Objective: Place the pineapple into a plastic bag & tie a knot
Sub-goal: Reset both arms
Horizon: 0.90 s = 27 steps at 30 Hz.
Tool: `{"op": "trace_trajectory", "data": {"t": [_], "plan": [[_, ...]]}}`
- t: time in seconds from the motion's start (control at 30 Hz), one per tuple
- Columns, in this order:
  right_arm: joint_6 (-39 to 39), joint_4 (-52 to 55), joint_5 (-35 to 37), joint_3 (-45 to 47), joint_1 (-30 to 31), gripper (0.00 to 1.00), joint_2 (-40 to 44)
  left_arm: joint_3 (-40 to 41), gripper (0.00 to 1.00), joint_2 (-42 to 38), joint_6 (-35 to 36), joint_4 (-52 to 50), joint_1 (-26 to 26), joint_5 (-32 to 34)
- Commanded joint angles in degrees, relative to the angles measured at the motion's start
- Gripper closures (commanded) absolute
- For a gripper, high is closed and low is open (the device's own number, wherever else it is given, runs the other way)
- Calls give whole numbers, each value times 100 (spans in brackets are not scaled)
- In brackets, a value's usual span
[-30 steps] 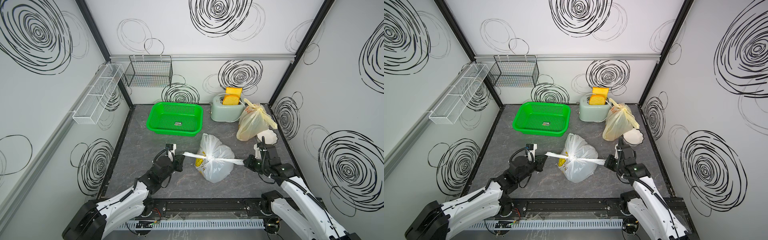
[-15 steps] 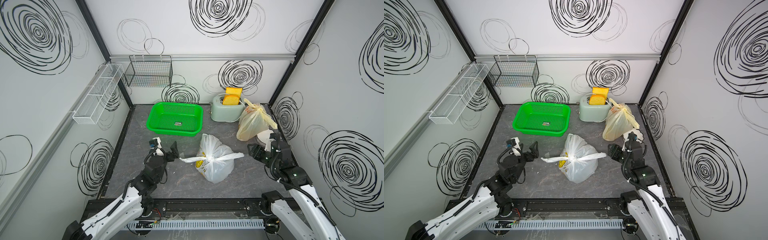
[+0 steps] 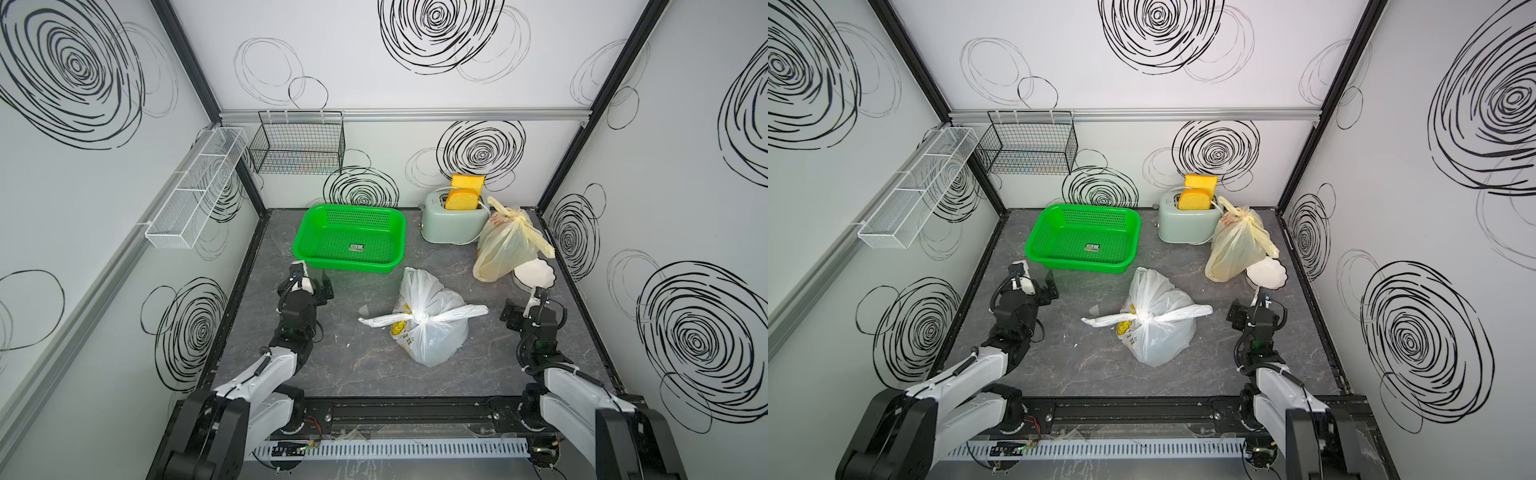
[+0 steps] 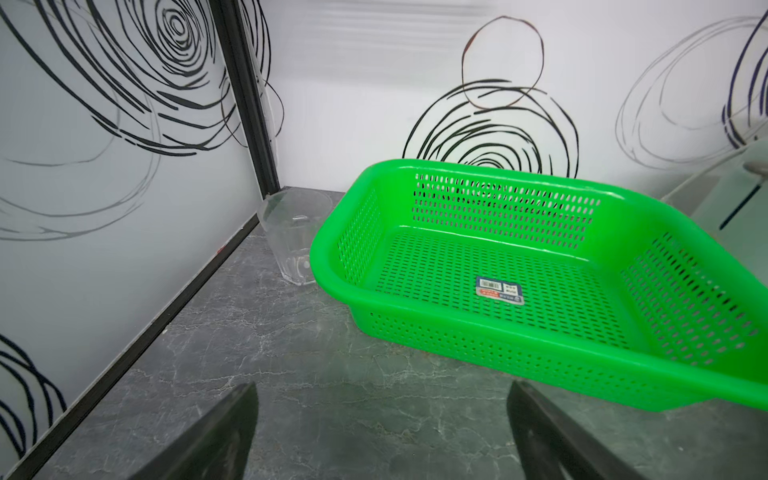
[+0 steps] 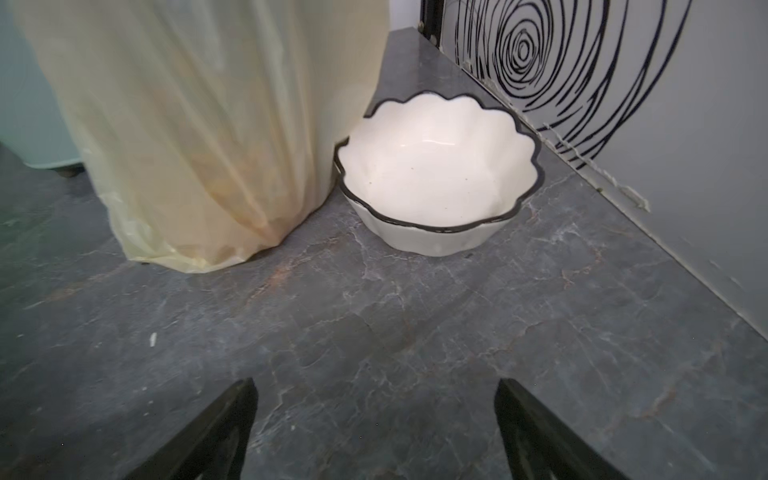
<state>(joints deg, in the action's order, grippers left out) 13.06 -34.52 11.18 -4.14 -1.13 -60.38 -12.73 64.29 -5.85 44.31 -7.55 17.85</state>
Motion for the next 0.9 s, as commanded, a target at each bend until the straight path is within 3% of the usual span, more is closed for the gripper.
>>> {"op": "trace_trajectory", "data": {"t": [0.0, 0.1, 0.2, 0.23, 0.3, 0.33, 0.37, 0.4, 0.47, 0.57, 0.87], "plan": [[-345, -2368, -1204, -297, -326, 7, -748, 319, 2, 539, 242, 1927, 405, -1079], [-911, -3245, -1553, -592, -350, 7, -1670, 221, 3, 918, 373, 2202, 620, -1566], [-991, -3692, -2522, -790, -562, 10, -2412, 355, 2, 1462, 398, 2957, 732, -1917], [-1246, -3571, -2546, -770, -414, 10, -2396, 492, 2, 1703, 403, 3416, 729, -1935], [-1191, -4643, -2221, -435, -289, 9, -2828, 482, 3, 2141, 292, 4008, 742, -1809], [-1006, -5045, -2185, -320, -397, 7, -2881, 270, 2, 2047, 270, 3438, 755, -1749], [-930, -4753, -2224, -355, -509, 5, -2720, 123, 3, 1899, 362, 2866, 664, -1579], [-966, -4316, -2133, -423, -490, 3, -2552, 140, 3, 1982, 435, 3014, 531, -1323], [-990, -4432, -1931, -475, -382, 1, -2712, 115, 3, 1955, 580, 2937, 286, -912], [-1043, -3884, -1796, -680, -318, 1, -2607, 88, 3, 1941, 528, 2883, 399, -1149], [-1156, -3732, -1394, -797, -101, 1, -2649, -89, 3, 2043, 503, 2637, 500, -1407]]}}
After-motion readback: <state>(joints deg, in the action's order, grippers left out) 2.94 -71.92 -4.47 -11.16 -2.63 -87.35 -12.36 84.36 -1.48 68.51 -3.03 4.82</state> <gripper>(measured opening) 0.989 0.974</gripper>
